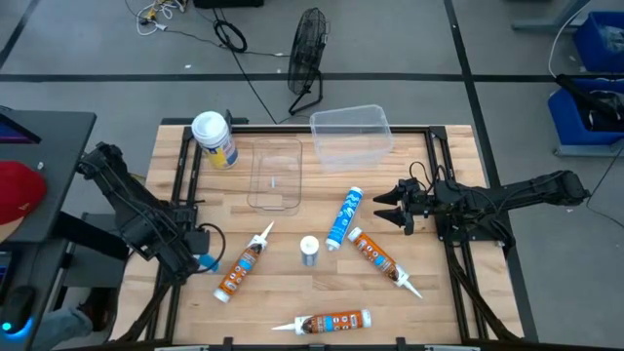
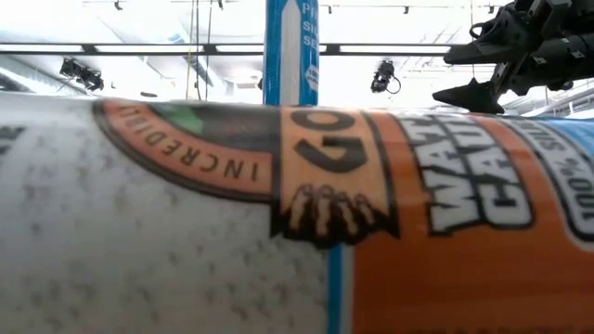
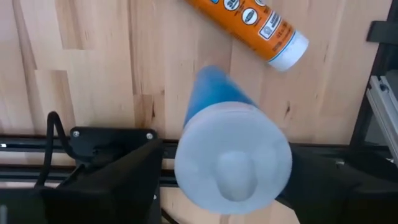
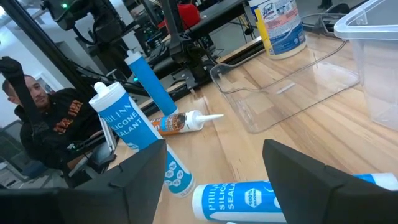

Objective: Pick & place silicon tubes, Sealant and Lysol wipes
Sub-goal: Put the bottom left blue sealant into the transparent bin

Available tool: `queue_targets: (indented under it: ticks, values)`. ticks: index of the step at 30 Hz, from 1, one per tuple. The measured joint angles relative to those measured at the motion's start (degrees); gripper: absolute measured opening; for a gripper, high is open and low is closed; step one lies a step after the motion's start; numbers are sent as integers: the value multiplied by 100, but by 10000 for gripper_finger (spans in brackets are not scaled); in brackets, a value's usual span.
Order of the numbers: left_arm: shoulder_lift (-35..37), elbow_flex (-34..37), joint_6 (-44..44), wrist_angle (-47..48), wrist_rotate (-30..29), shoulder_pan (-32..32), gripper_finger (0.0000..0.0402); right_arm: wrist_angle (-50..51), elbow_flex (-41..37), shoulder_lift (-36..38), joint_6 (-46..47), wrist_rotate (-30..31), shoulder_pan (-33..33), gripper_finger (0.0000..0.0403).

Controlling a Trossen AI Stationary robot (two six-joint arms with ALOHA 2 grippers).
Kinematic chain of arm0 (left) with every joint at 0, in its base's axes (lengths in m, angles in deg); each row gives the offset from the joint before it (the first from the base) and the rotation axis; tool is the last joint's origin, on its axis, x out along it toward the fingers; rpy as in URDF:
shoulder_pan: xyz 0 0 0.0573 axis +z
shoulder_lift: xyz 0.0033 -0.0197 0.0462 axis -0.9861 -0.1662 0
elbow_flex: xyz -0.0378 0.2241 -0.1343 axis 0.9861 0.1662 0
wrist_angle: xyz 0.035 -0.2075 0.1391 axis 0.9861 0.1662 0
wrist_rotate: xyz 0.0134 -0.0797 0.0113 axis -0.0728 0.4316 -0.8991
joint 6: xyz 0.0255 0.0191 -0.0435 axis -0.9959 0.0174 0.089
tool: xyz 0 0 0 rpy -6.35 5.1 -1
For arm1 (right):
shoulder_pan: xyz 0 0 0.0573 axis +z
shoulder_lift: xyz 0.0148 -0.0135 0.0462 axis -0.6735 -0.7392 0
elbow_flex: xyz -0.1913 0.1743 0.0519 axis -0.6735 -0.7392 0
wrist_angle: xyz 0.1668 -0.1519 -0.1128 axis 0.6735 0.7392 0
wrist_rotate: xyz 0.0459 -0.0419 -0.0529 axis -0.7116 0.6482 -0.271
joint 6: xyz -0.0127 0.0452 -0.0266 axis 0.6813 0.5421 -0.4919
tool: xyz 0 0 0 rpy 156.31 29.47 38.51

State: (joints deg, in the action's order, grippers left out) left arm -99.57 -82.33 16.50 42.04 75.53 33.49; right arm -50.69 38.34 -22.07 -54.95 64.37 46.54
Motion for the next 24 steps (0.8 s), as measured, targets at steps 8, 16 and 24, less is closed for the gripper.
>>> queue_targets:
  ticks: [8, 16, 24]
  values:
    - [2, -7, -101, -46, 0, 0, 223, -2, 0, 0, 2, 2, 2, 272]
    - [-3, -77, -173, -29, 31, 40, 223, 0, 0, 0, 2, 2, 0, 272]
    - [37, -1002, -284, 211, 56, 151, 223, 4, 0, 0, 0, 0, 2, 272]
